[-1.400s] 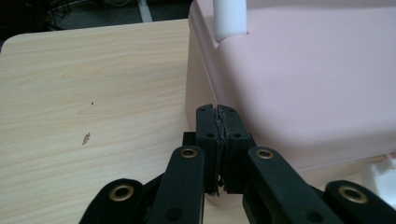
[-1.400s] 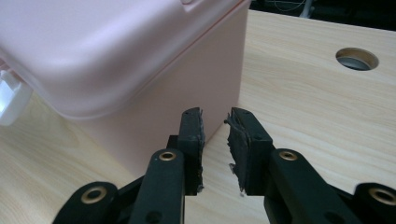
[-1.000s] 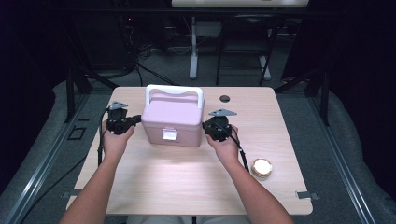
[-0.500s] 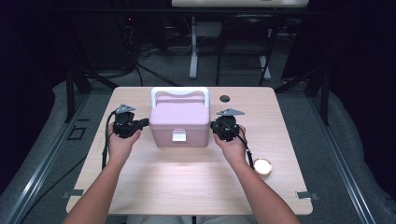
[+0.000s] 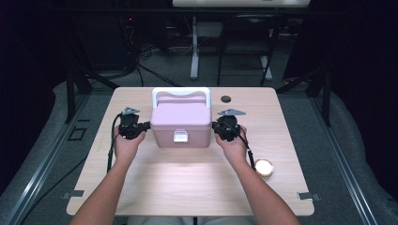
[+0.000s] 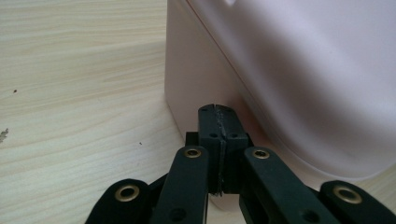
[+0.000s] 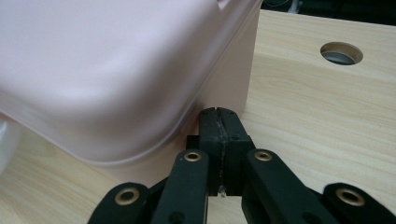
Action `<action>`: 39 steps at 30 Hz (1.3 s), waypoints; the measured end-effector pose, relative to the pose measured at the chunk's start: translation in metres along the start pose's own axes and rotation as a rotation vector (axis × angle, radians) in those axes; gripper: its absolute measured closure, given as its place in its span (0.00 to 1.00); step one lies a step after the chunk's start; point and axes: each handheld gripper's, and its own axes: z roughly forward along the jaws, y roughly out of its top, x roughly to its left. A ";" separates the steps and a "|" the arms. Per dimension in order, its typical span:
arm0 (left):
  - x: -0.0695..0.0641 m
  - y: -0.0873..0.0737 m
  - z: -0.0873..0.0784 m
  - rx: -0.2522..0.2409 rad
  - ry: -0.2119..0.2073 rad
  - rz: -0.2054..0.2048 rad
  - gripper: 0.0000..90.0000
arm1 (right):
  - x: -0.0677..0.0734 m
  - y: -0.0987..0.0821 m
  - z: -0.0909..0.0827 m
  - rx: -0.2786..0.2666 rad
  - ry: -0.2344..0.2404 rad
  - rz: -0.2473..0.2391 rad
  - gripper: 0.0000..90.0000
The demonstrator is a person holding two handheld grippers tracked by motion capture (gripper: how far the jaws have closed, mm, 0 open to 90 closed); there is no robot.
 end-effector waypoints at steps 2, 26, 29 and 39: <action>-0.001 -0.001 -0.001 0.000 -0.008 -0.003 1.00 | -0.001 0.000 0.000 0.000 0.004 0.012 1.00; -0.034 -0.029 -0.026 0.001 -0.042 0.031 1.00 | 0.003 -0.026 -0.040 0.021 0.020 -0.022 1.00; -0.037 -0.034 -0.032 0.002 -0.054 0.040 1.00 | 0.004 -0.030 -0.047 0.021 0.031 -0.026 1.00; -0.051 -0.055 -0.051 -0.007 -0.078 0.045 1.00 | 0.013 -0.050 -0.074 0.027 0.054 -0.053 1.00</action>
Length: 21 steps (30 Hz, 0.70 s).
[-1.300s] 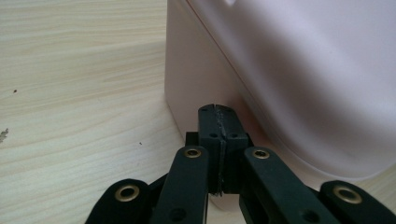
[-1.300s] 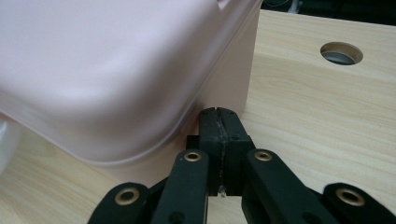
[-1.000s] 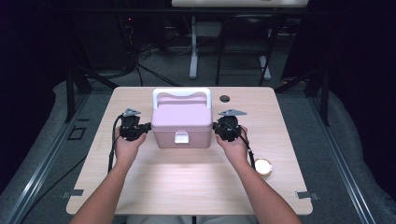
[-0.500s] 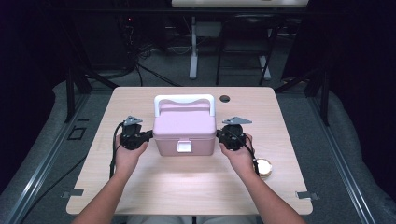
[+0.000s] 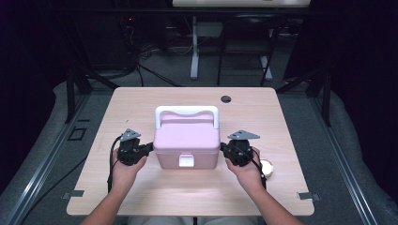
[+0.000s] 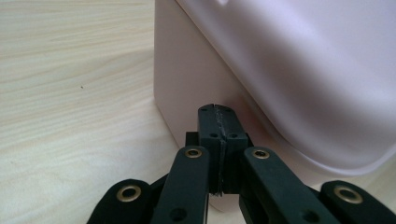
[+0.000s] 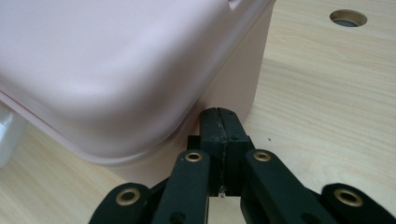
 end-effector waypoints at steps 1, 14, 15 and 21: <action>-0.003 -0.002 -0.002 0.002 0.000 0.009 1.00 | 0.001 -0.002 -0.002 -0.002 0.003 0.000 1.00; -0.026 -0.023 -0.020 -0.003 -0.045 0.006 1.00 | 0.011 -0.026 -0.036 0.005 0.014 -0.009 1.00; -0.028 -0.024 -0.022 0.001 -0.046 0.010 1.00 | 0.011 -0.028 -0.038 0.007 0.011 -0.013 1.00; -0.035 -0.031 -0.027 -0.009 -0.057 0.005 1.00 | 0.016 -0.036 -0.050 0.010 0.010 -0.018 1.00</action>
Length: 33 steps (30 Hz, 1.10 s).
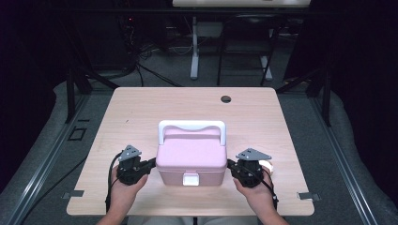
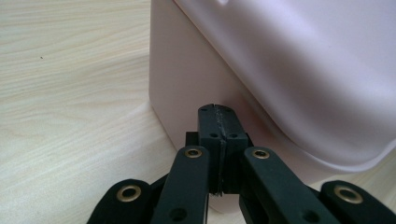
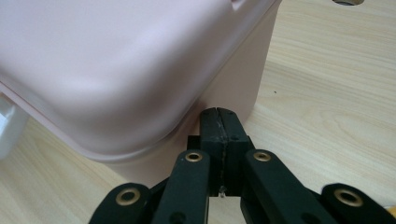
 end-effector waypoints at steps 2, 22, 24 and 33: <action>-0.001 -0.002 -0.001 -0.003 -0.003 -0.004 1.00 | 0.002 -0.002 -0.002 -0.004 -0.004 -0.006 1.00; 0.008 -0.006 -0.011 -0.029 -0.045 -0.009 0.92 | -0.011 -0.014 -0.008 -0.013 0.013 0.024 0.86; 0.013 -0.006 -0.013 -0.026 -0.036 -0.021 0.87 | -0.014 -0.015 -0.009 -0.013 -0.001 0.015 0.82; 0.027 -0.002 -0.018 -0.020 -0.012 -0.039 0.72 | -0.028 -0.014 -0.010 -0.019 -0.028 0.030 0.64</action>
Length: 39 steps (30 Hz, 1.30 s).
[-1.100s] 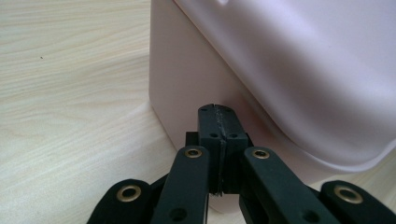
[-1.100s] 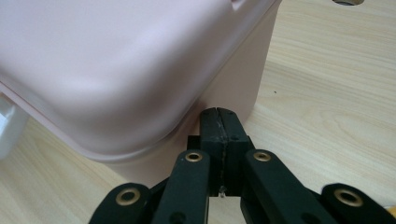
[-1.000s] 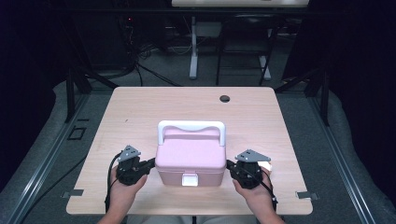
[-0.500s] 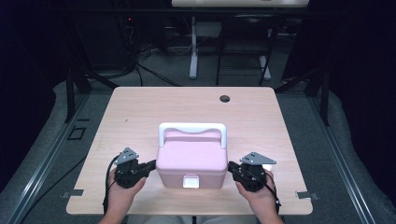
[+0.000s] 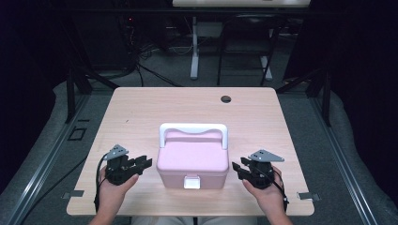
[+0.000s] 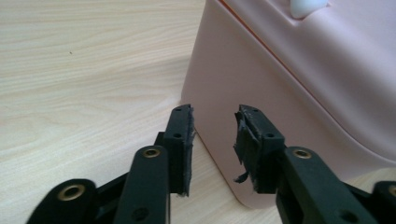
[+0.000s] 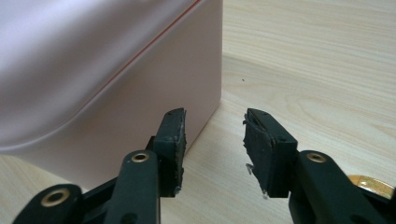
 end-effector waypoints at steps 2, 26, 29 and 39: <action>0.000 0.003 0.000 0.001 -0.009 0.007 0.70 | 0.000 0.001 -0.001 -0.016 0.017 0.022 0.62; -0.014 0.054 -0.002 0.012 -0.054 0.084 0.59 | -0.009 0.044 -0.008 0.029 0.111 0.022 0.58; -0.013 0.060 -0.002 0.009 -0.057 0.075 0.57 | -0.010 0.052 -0.011 0.030 0.122 0.016 0.58; -0.017 0.074 -0.003 -0.004 -0.067 0.087 0.55 | -0.004 0.077 -0.021 -0.026 0.181 0.005 0.57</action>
